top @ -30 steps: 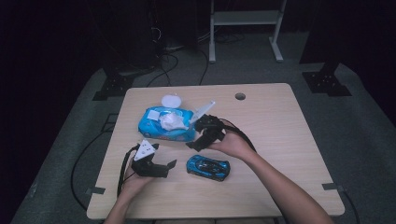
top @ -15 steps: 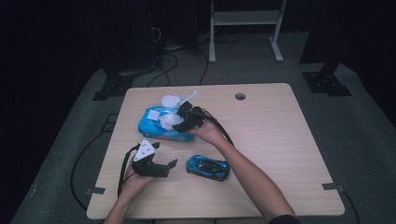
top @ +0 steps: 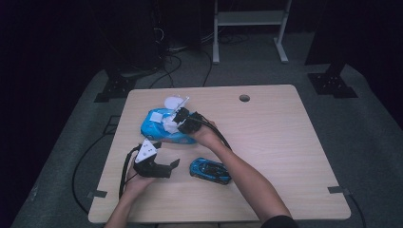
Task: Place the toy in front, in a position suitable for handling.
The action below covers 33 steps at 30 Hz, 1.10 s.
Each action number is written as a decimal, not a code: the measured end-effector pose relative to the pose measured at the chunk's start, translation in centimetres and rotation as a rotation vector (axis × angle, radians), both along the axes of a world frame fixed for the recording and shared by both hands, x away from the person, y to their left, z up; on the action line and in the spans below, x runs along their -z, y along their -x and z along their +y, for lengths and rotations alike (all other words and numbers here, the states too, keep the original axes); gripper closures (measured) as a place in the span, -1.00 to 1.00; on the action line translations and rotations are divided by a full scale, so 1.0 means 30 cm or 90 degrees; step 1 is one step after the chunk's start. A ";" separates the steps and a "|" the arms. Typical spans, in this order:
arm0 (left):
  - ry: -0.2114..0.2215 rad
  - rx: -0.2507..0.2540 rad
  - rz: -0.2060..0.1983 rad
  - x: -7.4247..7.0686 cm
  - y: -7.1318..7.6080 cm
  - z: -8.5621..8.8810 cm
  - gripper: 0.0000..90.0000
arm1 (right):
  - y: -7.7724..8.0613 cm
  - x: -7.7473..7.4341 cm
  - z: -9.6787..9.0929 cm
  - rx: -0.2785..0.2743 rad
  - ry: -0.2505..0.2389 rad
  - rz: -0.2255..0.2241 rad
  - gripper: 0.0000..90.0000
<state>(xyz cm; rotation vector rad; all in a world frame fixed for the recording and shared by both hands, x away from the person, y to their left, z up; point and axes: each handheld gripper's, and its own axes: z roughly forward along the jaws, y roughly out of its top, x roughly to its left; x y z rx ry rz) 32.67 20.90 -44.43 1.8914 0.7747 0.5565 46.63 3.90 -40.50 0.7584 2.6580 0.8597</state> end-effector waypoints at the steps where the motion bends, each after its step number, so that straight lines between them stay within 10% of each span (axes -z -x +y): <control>1: 0.003 -0.003 0.001 0.000 -0.002 0.003 -0.95 | -0.004 0.000 -0.001 0.000 -0.006 0.007 0.96; 18: 0.003 -0.011 0.006 0.015 -0.029 0.017 -0.95 | 0.027 -0.166 -0.139 -0.007 -0.132 0.006 0.99; 24: 0.006 -0.012 -0.001 0.013 -0.018 0.025 -0.95 | 0.130 -0.262 -0.264 -0.035 -0.189 -0.026 0.99; 33: 0.004 -0.003 0.001 0.012 -0.003 0.013 -0.95 | 0.376 -0.322 -0.482 -0.084 -0.160 -0.062 0.99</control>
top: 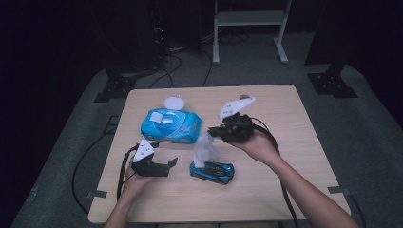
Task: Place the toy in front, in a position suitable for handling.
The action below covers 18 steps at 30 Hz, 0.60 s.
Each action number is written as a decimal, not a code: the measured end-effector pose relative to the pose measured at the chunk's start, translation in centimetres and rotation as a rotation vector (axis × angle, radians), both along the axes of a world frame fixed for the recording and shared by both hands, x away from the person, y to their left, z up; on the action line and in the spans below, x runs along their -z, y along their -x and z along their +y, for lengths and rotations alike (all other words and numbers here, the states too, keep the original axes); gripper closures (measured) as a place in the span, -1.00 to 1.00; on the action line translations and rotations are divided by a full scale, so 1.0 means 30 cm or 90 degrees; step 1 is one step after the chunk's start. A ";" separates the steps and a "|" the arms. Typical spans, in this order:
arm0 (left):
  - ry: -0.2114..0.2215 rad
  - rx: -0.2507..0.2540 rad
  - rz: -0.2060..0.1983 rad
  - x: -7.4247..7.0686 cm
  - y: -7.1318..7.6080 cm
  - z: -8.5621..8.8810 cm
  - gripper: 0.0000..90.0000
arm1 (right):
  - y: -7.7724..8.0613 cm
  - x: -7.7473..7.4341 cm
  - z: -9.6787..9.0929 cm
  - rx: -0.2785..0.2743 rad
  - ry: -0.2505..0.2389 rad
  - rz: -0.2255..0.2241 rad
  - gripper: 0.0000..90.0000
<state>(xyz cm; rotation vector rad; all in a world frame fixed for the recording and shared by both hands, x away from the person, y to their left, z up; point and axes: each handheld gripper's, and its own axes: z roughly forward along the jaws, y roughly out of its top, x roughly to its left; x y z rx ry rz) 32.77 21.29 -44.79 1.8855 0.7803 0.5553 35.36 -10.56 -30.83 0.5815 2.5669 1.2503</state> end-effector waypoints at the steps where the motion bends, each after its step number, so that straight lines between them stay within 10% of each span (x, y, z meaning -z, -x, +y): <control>1: -0.005 0.003 -0.001 0.000 0.002 -0.004 -0.95 | 0.024 -0.003 -0.021 -0.001 0.005 0.001 0.99; 9: -0.014 0.028 0.002 0.002 0.017 -0.037 -0.95 | 0.097 0.039 -0.089 0.012 0.095 -0.021 0.98; 18: -0.019 0.070 0.017 0.008 0.024 -0.056 -0.95 | 0.063 0.255 0.010 -0.028 0.187 0.018 0.66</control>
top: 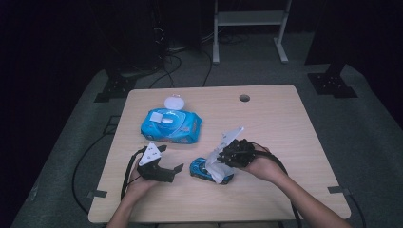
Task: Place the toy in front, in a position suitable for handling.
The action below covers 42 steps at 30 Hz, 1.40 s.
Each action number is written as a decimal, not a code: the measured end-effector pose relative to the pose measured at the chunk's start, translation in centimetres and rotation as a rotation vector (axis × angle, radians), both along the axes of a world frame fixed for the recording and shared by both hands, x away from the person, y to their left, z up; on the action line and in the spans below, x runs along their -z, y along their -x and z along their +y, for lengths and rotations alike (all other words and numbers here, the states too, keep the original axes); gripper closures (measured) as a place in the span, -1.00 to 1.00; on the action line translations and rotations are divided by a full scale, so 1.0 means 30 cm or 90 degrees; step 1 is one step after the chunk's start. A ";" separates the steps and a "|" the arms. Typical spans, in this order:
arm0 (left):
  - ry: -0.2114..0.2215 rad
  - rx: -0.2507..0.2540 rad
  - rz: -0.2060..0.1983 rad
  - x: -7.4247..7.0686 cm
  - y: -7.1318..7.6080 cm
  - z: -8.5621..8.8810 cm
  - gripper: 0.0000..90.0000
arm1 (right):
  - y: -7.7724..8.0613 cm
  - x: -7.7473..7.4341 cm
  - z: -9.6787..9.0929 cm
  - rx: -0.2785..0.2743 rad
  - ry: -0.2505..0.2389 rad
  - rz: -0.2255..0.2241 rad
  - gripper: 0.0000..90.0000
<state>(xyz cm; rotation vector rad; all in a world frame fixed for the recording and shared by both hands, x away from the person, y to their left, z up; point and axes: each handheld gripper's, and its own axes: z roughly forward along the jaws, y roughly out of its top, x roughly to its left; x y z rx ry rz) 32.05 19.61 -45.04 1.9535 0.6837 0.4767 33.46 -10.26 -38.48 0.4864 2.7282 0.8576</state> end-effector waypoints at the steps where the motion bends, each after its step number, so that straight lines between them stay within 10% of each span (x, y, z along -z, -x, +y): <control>1: -0.003 0.008 0.005 0.002 0.001 -0.006 -0.95 | 0.002 0.017 0.008 -0.001 -0.001 0.005 0.57; 8: -0.032 0.082 0.034 0.009 -0.007 -0.066 -0.95 | 0.024 0.117 0.068 -0.027 0.016 0.006 0.12; 23: -0.162 0.247 0.114 0.051 -0.124 -0.208 -0.95 | 0.031 0.149 -0.001 -0.033 -0.032 0.011 0.86; 29: -0.194 0.269 0.115 0.082 -0.130 -0.244 -0.94 | 0.059 0.154 -0.017 -0.051 -0.046 0.071 0.86; 42: -0.210 0.268 0.104 0.074 -0.117 -0.274 -0.67 | 0.051 0.170 -0.043 -0.029 -0.047 0.061 0.86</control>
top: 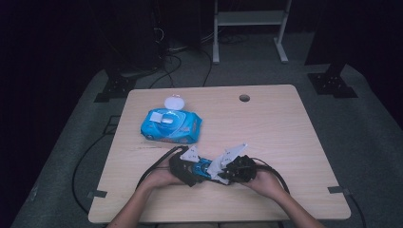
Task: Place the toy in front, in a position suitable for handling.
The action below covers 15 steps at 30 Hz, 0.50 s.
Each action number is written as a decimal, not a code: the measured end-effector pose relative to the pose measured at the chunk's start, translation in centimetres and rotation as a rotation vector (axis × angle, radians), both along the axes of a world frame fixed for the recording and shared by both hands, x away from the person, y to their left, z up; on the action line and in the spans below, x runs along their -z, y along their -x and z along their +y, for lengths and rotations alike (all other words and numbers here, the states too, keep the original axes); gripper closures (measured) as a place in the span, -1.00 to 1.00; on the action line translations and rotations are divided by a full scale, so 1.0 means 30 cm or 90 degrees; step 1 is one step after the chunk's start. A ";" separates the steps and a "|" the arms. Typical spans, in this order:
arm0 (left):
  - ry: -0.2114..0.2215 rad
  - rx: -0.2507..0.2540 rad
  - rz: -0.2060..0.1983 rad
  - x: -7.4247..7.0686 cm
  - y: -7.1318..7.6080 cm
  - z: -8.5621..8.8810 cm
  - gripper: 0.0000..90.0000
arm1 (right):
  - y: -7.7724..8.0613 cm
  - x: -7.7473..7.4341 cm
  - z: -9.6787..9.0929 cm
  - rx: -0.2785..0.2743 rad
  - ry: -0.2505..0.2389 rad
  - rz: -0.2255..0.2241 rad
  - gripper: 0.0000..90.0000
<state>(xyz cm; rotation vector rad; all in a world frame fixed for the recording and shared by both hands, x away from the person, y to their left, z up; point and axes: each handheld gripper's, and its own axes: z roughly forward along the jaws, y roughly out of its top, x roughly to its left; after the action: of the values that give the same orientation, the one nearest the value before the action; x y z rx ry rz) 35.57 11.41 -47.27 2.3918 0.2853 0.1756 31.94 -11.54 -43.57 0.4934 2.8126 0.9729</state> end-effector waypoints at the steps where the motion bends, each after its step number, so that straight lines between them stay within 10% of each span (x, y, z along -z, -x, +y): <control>1: -0.001 -0.001 0.001 -0.002 0.003 0.000 -0.67 | -0.003 0.002 -0.005 0.001 -0.005 0.003 0.87; 13: 0.025 0.008 0.009 -0.003 -0.008 -0.026 -0.80 | 0.009 0.004 -0.008 0.006 0.000 -0.020 0.87; 15: -0.012 0.018 -0.005 -0.001 -0.011 -0.044 -0.81 | 0.017 0.002 0.000 -0.001 0.007 -0.032 0.87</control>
<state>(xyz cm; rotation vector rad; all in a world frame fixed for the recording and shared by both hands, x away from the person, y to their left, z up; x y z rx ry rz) 35.91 10.10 -47.26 2.4127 0.2462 0.1754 31.42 -11.54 -43.64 0.4581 2.7723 0.9570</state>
